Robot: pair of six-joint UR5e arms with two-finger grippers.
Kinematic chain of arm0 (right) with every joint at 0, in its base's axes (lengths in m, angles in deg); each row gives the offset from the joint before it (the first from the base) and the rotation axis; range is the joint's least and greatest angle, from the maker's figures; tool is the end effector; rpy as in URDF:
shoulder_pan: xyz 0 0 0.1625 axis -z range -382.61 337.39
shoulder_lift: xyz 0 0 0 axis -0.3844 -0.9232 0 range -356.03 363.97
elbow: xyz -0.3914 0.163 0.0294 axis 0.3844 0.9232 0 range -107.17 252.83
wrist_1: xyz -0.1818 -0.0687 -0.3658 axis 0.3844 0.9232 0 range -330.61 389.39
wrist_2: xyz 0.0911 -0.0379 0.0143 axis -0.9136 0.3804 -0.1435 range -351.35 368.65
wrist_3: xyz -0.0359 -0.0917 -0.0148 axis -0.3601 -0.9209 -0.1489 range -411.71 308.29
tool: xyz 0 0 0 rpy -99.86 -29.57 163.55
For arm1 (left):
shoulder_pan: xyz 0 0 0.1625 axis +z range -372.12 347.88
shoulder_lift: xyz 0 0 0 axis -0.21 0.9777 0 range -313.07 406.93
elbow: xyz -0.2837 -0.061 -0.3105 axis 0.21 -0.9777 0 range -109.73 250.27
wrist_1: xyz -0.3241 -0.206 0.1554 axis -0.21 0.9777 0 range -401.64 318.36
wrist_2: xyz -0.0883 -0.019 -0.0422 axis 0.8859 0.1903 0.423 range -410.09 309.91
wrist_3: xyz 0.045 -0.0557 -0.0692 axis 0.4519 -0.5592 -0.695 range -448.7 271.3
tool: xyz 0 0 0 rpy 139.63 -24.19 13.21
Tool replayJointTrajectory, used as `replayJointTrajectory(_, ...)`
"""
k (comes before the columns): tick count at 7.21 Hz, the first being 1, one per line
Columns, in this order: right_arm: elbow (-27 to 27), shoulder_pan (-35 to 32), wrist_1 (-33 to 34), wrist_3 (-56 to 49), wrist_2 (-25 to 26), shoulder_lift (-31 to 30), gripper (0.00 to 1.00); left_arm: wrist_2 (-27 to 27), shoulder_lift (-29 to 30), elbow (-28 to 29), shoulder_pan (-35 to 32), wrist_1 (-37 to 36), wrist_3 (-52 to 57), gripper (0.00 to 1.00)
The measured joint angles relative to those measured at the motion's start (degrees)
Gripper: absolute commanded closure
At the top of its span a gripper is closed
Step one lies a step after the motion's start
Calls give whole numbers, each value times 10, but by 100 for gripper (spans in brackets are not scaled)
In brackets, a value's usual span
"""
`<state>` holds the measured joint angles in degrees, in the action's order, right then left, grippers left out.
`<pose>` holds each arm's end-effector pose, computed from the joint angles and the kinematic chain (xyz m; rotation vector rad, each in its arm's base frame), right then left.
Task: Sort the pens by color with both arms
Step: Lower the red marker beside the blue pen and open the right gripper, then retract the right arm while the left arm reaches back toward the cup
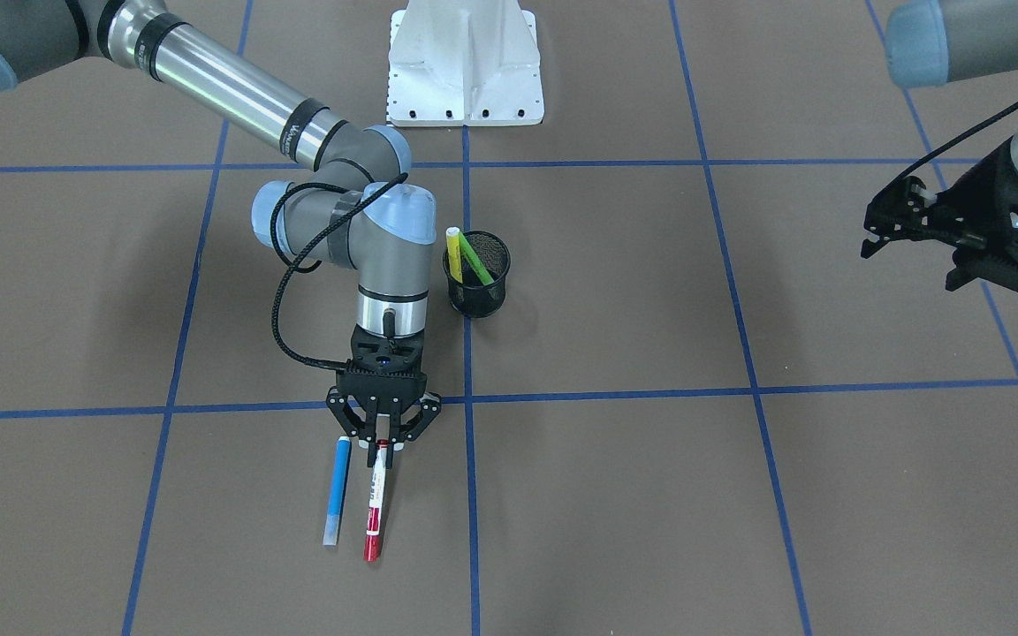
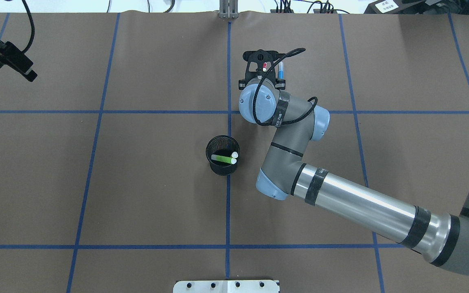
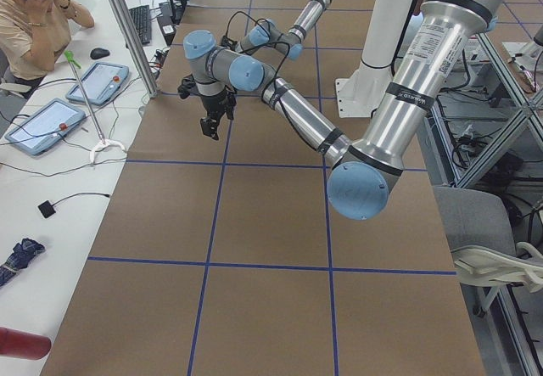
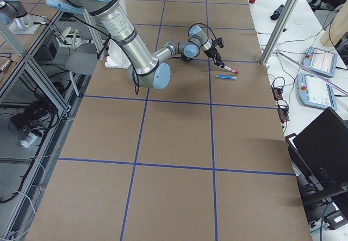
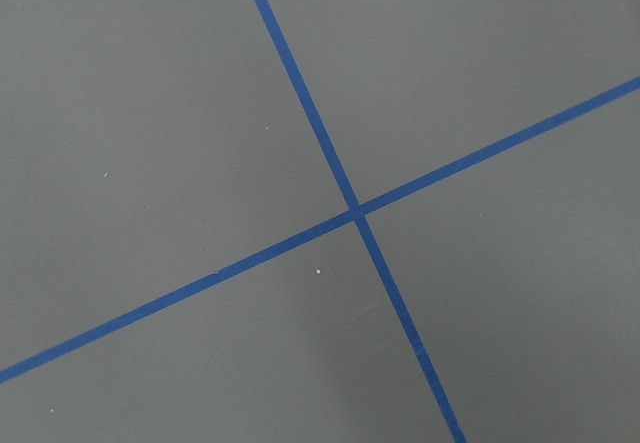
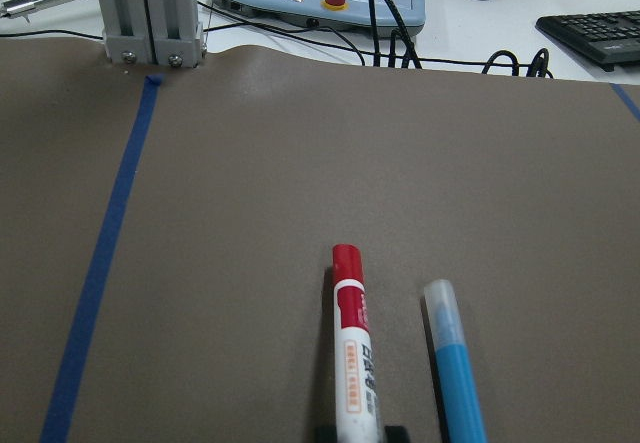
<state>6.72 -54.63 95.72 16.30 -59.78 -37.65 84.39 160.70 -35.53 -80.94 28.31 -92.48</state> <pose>-0.5967 -0.5736 0.2697 0.6948 -0.5813 0.3213 0.1543 -0.5744 0.3353 0.1506 0.8261 0.4181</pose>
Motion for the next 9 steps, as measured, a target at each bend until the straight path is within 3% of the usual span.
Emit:
replayJointTrajectory(1,0,2,1,-1,0,0,2,0,0,1,0,1,0,1)
replayJointTrajectory(5,-13,-11,0,-20,-28,2,1,-1,1,3,0,1,-3,1)
replayJointTrajectory(9,-34,-110,23,-41,-255,9,0,-7,40,1,24,-1,-186,1)
